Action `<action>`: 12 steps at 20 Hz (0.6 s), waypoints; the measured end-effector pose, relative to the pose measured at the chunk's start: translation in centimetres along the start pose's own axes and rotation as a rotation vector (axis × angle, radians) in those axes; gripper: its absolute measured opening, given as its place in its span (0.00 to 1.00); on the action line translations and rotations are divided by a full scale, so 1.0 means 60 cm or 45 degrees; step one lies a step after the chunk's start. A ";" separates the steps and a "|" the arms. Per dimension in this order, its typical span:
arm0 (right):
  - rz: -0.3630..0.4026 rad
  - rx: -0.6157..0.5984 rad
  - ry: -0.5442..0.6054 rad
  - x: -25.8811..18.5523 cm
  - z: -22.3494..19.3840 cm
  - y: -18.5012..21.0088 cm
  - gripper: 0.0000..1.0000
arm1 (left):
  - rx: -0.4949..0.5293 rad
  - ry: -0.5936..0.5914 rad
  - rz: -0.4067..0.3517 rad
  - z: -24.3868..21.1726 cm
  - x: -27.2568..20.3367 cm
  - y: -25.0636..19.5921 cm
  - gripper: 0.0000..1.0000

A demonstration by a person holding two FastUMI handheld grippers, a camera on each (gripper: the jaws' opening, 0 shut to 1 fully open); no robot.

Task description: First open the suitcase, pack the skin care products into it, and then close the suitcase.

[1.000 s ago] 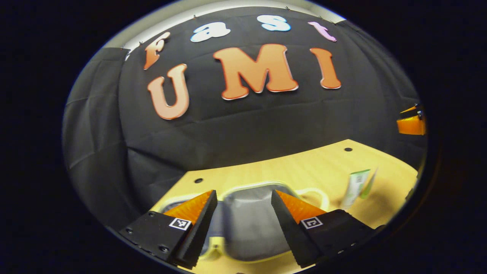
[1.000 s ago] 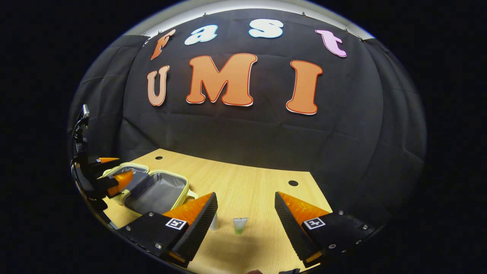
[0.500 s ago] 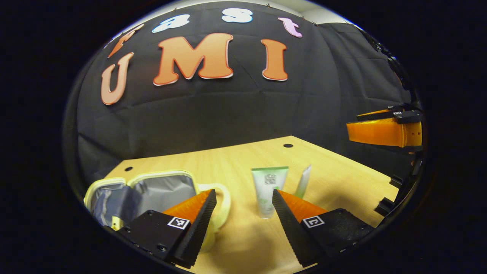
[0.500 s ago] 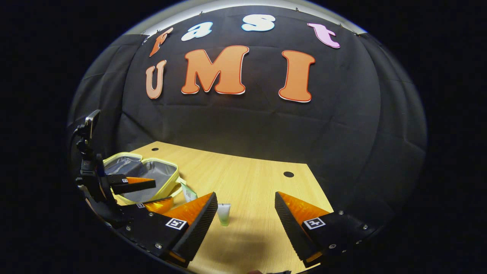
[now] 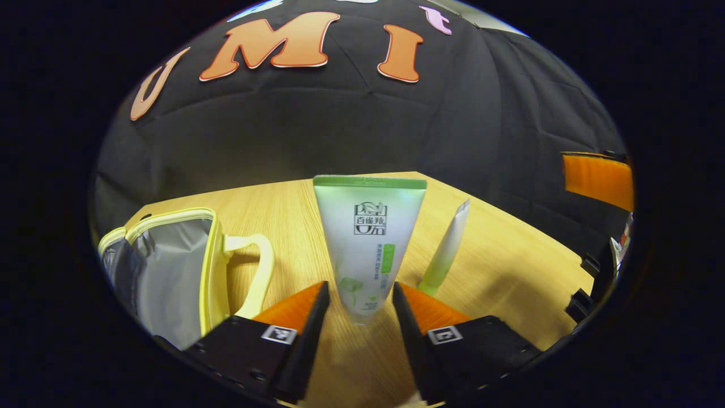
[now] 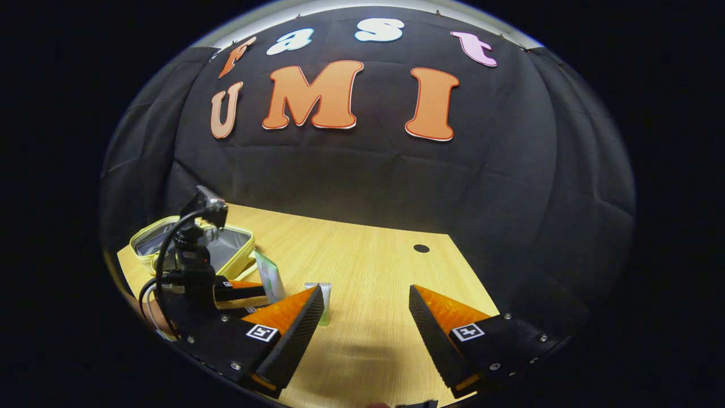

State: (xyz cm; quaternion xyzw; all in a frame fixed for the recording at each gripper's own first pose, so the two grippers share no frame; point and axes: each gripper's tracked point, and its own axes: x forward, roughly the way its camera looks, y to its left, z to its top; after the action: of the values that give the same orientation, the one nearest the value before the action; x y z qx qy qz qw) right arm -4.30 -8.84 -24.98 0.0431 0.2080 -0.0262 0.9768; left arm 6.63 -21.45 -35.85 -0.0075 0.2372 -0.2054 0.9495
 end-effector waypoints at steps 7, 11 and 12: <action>0.066 -0.011 0.136 0.017 -0.065 0.012 0.96 | 0.044 -0.015 0.052 0.033 -0.035 0.005 0.51; 0.158 -0.017 0.205 0.038 -0.084 0.033 0.96 | -0.003 -0.016 0.111 0.085 -0.092 0.022 0.49; 0.171 -0.021 0.223 0.048 -0.090 0.036 0.96 | -0.007 -0.021 0.133 0.101 -0.106 0.029 0.49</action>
State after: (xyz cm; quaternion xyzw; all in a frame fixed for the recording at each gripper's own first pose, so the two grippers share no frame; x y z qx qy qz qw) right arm -3.72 -6.28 -30.91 0.0509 0.2895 0.0450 0.9548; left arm 4.95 -17.87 -27.85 0.0006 0.2300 -0.1549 0.9608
